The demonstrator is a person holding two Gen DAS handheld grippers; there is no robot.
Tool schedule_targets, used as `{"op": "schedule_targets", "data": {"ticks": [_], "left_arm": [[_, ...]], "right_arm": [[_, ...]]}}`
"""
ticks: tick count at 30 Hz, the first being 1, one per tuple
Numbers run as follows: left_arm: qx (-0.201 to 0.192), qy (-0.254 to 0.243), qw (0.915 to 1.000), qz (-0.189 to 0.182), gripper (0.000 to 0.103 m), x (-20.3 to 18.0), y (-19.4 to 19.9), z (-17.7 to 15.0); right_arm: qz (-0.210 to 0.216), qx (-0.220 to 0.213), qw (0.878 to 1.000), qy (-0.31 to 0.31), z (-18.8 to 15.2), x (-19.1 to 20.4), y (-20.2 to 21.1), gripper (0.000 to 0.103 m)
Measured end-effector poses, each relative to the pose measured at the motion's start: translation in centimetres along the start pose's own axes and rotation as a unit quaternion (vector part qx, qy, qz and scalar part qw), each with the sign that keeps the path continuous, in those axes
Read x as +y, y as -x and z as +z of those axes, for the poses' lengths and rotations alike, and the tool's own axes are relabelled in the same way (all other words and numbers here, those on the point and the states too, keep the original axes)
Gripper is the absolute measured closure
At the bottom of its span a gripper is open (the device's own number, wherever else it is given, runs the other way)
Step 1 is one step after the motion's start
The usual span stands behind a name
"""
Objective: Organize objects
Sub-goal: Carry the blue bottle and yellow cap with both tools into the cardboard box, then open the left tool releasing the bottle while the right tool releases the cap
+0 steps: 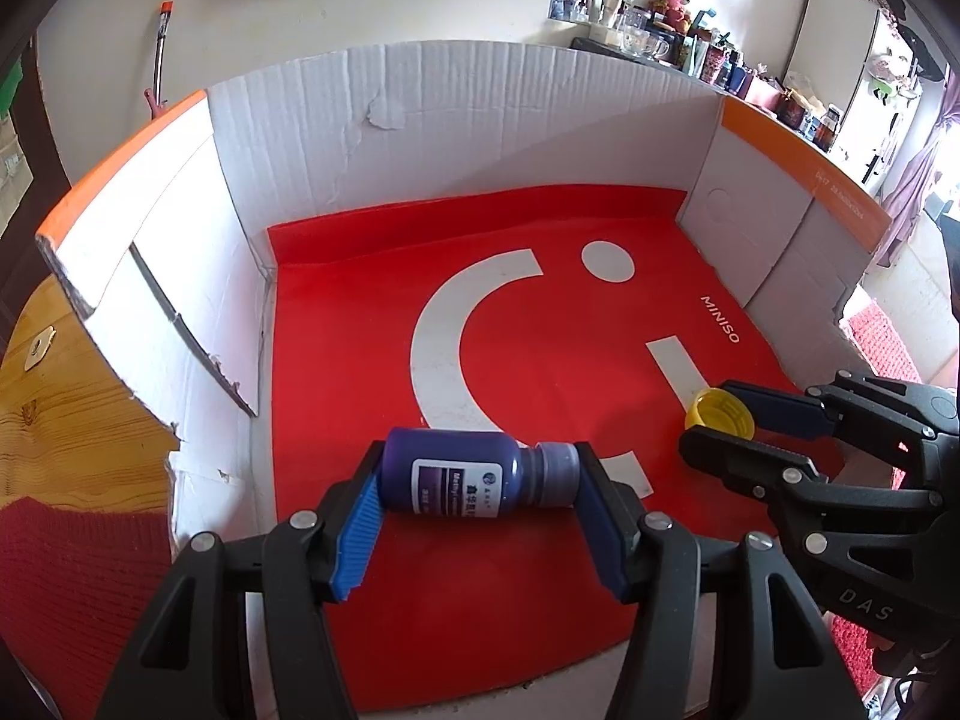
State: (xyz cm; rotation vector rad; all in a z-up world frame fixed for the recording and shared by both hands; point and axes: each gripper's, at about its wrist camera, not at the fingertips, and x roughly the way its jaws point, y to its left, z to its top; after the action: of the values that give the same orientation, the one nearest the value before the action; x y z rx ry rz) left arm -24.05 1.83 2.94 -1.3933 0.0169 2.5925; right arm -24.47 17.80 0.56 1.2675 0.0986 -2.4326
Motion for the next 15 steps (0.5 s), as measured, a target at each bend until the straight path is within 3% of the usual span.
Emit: {"op": "schedule_targets", "data": {"ticks": [15], "left_arm": [[-0.008,-0.002,1.0000,-0.002,0.036,0.09,0.50,0.08]], "right_arm": [[0.006,-0.006,1.000,-0.002,-0.33,0.06,0.62,0.073]]}}
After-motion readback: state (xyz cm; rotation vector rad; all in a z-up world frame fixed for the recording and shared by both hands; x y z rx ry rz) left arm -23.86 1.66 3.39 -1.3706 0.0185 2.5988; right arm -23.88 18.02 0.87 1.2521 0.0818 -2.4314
